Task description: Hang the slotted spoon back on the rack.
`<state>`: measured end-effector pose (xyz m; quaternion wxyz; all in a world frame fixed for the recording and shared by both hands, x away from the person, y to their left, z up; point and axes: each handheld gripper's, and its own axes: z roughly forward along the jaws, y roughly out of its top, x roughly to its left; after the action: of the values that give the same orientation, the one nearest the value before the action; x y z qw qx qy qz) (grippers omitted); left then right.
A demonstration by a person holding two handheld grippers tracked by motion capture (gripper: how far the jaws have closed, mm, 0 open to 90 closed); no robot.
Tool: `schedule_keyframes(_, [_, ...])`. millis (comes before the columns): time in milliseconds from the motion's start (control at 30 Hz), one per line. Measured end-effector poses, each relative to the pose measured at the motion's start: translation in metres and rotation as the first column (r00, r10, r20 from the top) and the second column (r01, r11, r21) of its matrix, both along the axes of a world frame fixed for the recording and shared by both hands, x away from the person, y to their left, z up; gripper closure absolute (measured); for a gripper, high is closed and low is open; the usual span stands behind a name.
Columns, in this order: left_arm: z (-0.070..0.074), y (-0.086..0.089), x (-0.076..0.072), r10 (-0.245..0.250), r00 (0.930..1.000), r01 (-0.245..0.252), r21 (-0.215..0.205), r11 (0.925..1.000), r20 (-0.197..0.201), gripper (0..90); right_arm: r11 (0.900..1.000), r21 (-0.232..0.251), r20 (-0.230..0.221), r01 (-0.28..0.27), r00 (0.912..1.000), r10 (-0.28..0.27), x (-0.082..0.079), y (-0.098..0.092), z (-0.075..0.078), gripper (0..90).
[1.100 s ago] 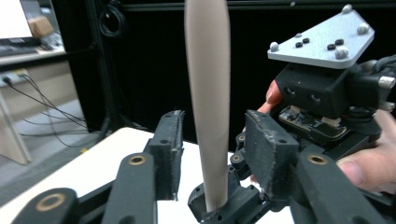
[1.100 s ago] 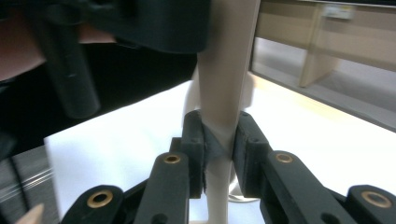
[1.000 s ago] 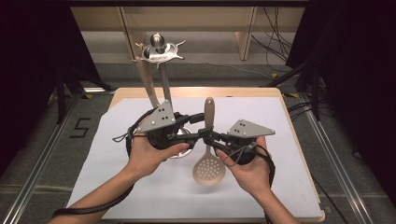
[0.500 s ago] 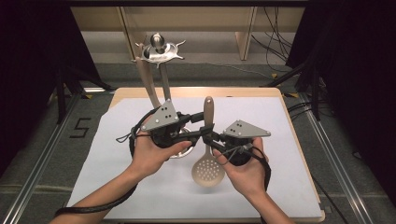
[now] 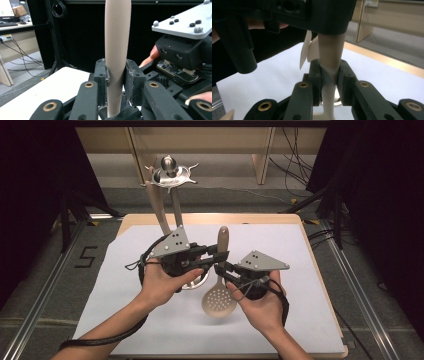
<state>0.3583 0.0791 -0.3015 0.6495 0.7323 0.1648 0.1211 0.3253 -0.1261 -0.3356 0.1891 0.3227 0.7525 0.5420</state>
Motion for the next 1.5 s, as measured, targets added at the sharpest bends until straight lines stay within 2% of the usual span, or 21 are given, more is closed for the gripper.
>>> schedule_keyframes(100, [0.001, 0.005, 0.002, -0.004, 1.0000, 0.004, -0.004, 1.0000, 0.001, 73.4, 1.000, 0.012, 0.021, -0.012, 0.9997, 0.012, -0.001, -0.001, 0.001, 66.4])
schedule_keyframes(200, [0.001, 0.011, 0.005, 0.006, 0.9999, -0.006, 0.002, 1.0000, 0.013, 73.4, 1.000, 0.006, 0.037, -0.022, 0.9991, 0.022, -0.003, -0.003, 0.003, 62.8])
schedule_keyframes(433, [0.003, 0.026, 0.008, 0.010, 0.9995, -0.010, 0.004, 0.9999, 0.028, 73.5, 1.000, 0.001, 0.054, 0.001, 0.9986, -0.002, -0.005, -0.017, -0.003, 60.3])
schedule_keyframes(467, [0.003, 0.028, 0.008, 0.012, 0.9996, -0.012, 0.001, 0.9999, 0.025, 73.5, 1.000, 0.010, 0.027, -0.002, 0.9996, 0.002, -0.005, -0.019, -0.004, 60.4])
schedule_keyframes(600, [0.005, 0.035, 0.009, -0.007, 0.9991, 0.006, 0.009, 0.9999, 0.042, 73.5, 1.000, 0.003, 0.019, 0.010, 0.9998, -0.010, -0.003, -0.027, -0.009, 60.3])
schedule_keyframes(633, [0.005, 0.037, 0.010, -0.013, 0.9989, 0.013, 0.013, 0.9998, 0.045, 73.5, 1.000, 0.007, 0.025, 0.022, 0.9995, -0.022, -0.003, -0.029, -0.010, 60.3])
schedule_keyframes(667, [0.005, 0.038, 0.010, -0.019, 0.9987, 0.019, 0.013, 0.9997, 0.047, 73.5, 0.999, 0.024, 0.006, 0.027, 0.9996, -0.027, -0.003, -0.032, -0.012, 60.3])
schedule_keyframes(733, [0.005, 0.041, 0.010, -0.028, 0.9983, 0.027, 0.021, 0.9994, 0.051, 73.5, 1.000, 0.019, 0.019, 0.025, 0.9995, -0.026, -0.001, -0.034, -0.013, 60.3])
schedule_keyframes(767, [0.005, 0.043, 0.010, -0.028, 0.9981, 0.026, 0.025, 0.9993, 0.056, 73.5, 0.999, 0.011, 0.030, 0.044, 0.9986, -0.044, -0.001, -0.037, -0.013, 60.3])
schedule_keyframes(800, [0.005, 0.044, 0.010, -0.026, 0.9983, 0.024, 0.025, 0.9994, 0.052, 73.5, 0.998, 0.032, -0.002, 0.052, 0.9987, -0.052, -0.002, -0.039, -0.014, 60.3])
schedule_keyframes(833, [0.005, 0.045, 0.010, -0.025, 0.9983, 0.024, 0.025, 0.9994, 0.053, 73.5, 0.997, 0.034, -0.010, 0.064, 0.9980, -0.063, -0.003, -0.040, -0.015, 60.3])
schedule_keyframes(1000, [0.006, 0.052, 0.011, -0.019, 0.9983, 0.017, 0.030, 0.9994, 0.055, 73.5, 0.997, 0.015, 0.002, 0.081, 0.9967, -0.081, 0.000, -0.047, -0.021, 60.1])
schedule_keyframes(1033, [0.006, 0.054, 0.011, -0.016, 0.9986, 0.015, 0.033, 0.9994, 0.049, 73.5, 0.995, 0.031, -0.033, 0.096, 0.9950, -0.095, -0.001, -0.046, -0.022, 60.1])
schedule_keyframes(1067, [0.006, 0.055, 0.011, -0.015, 0.9989, 0.013, 0.031, 0.9994, 0.046, 73.5, 0.995, 0.023, -0.023, 0.097, 0.9951, -0.097, 0.000, -0.048, -0.024, 60.1])
schedule_keyframes(1100, [0.006, 0.056, 0.010, -0.010, 0.9994, 0.009, 0.028, 0.9996, 0.032, 73.5, 0.993, 0.032, -0.040, 0.110, 0.9933, -0.108, -0.001, -0.047, -0.025, 60.1])
schedule_keyframes(1133, [0.006, 0.058, 0.010, -0.009, 0.9995, 0.008, 0.027, 0.9996, 0.030, 73.5, 0.994, 0.011, -0.022, 0.106, 0.9942, -0.106, 0.000, -0.050, -0.026, 60.1])
schedule_keyframes(1167, [0.006, 0.059, 0.011, -0.009, 0.9993, 0.008, 0.028, 0.9996, 0.037, 73.5, 0.993, 0.024, -0.048, 0.111, 0.9928, -0.110, -0.001, -0.049, -0.028, 60.1])
schedule_keyframes(1267, [0.007, 0.063, 0.013, -0.011, 0.9986, 0.010, 0.031, 0.9995, 0.051, 73.5, 0.994, 0.002, -0.013, 0.114, 0.9934, -0.114, 0.003, -0.053, -0.031, 60.0])
schedule_keyframes(1300, [0.006, 0.064, 0.013, -0.011, 0.9986, 0.009, 0.031, 0.9995, 0.052, 73.5, 0.993, 0.020, -0.039, 0.114, 0.9929, -0.113, 0.002, -0.052, -0.032, 60.0])
schedule_keyframes(1400, [0.007, 0.067, 0.014, -0.012, 0.9985, 0.010, 0.030, 0.9995, 0.053, 73.5, 0.990, 0.019, -0.054, 0.141, 0.9887, -0.140, 0.002, -0.053, -0.034, 59.9])
schedule_keyframes(1500, [0.008, 0.069, 0.015, -0.006, 0.9982, 0.004, 0.028, 0.9996, 0.060, 73.5, 0.991, 0.020, -0.058, 0.129, 0.9902, -0.127, 0.004, -0.055, -0.036, 59.9])
